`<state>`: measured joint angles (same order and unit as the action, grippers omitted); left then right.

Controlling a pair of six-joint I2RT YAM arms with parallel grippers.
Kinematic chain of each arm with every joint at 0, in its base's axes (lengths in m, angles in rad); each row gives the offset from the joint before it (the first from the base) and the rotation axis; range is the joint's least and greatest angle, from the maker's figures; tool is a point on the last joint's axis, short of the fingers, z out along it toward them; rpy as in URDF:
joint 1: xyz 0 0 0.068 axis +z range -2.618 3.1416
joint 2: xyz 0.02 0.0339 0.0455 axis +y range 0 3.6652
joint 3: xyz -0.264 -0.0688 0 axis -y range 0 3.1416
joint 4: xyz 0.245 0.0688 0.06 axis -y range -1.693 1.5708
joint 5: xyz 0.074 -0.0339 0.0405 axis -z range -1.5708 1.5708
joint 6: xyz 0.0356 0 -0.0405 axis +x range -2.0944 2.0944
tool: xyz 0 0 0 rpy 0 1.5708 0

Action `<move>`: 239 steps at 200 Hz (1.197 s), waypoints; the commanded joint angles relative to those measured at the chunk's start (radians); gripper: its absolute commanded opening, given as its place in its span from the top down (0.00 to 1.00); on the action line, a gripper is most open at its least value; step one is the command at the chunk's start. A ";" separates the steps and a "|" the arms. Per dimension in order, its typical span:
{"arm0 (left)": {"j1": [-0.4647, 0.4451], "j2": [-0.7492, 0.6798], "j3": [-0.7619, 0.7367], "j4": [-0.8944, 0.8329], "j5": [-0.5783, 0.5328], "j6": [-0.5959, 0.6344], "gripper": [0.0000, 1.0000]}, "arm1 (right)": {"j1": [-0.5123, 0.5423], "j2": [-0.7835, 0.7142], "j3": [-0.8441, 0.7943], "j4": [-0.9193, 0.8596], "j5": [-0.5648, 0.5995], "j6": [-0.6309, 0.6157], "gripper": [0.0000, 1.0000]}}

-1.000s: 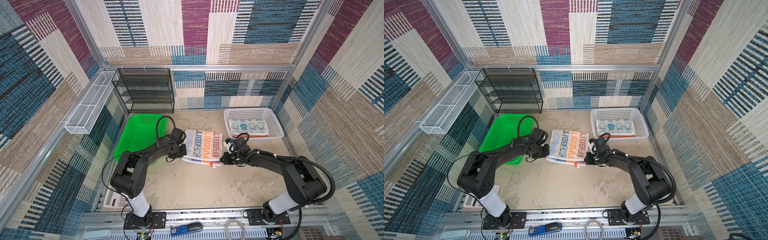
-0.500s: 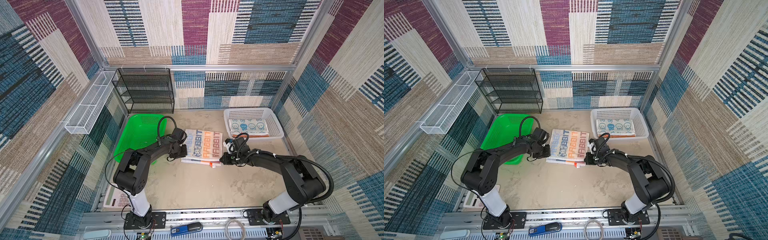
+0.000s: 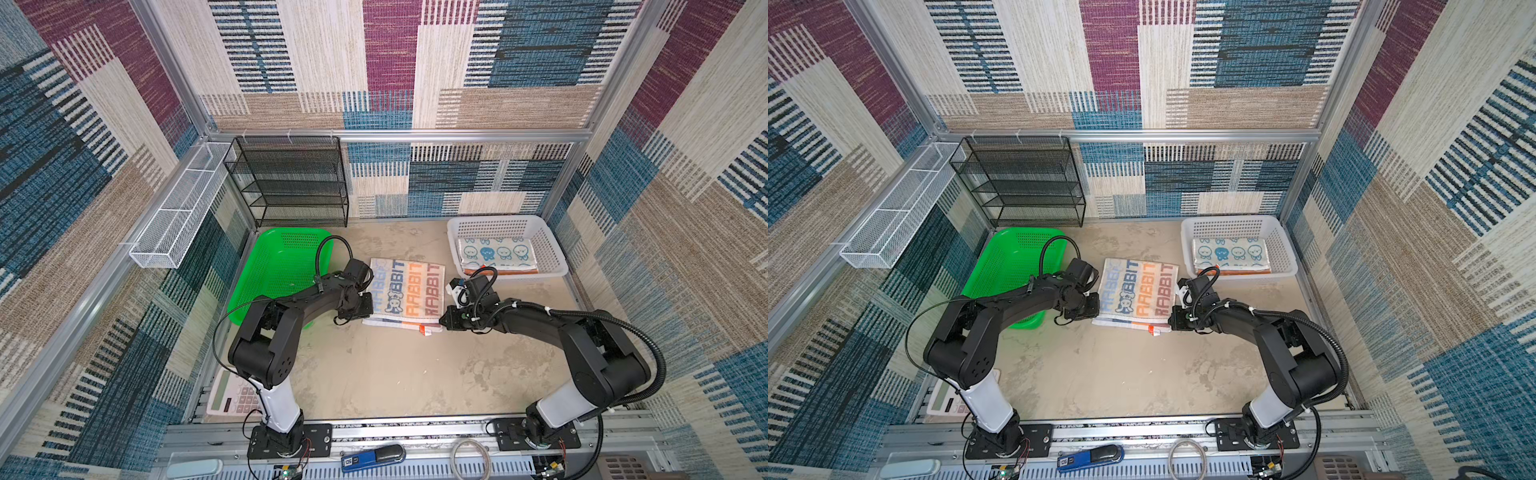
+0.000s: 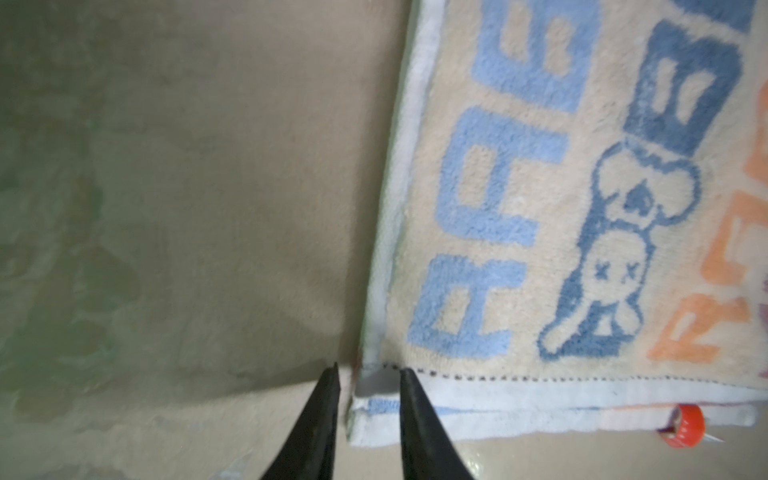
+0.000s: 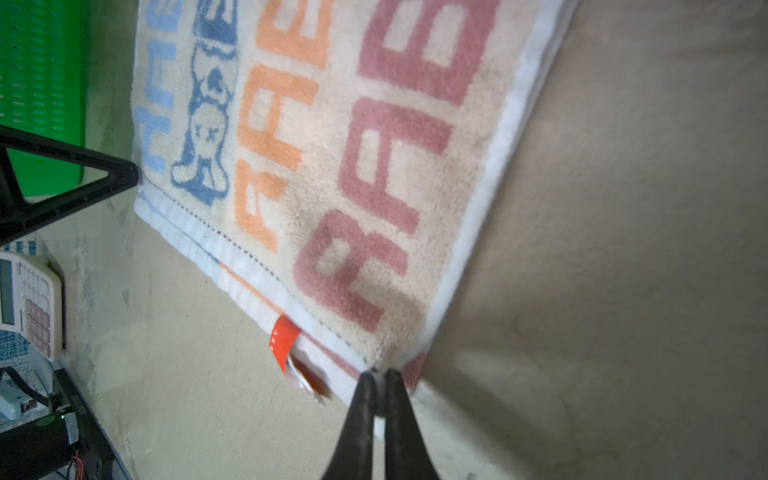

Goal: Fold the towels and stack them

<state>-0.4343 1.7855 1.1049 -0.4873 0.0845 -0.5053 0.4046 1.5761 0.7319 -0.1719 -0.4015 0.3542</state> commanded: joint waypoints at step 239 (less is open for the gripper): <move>0.002 -0.171 0.065 -0.101 -0.025 0.048 1.00 | 0.008 -0.128 0.080 -0.087 0.023 -0.019 1.00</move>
<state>-0.4324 1.6581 1.1881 -0.5682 0.0517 -0.4747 0.4110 1.4876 0.8124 -0.2367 -0.3813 0.3477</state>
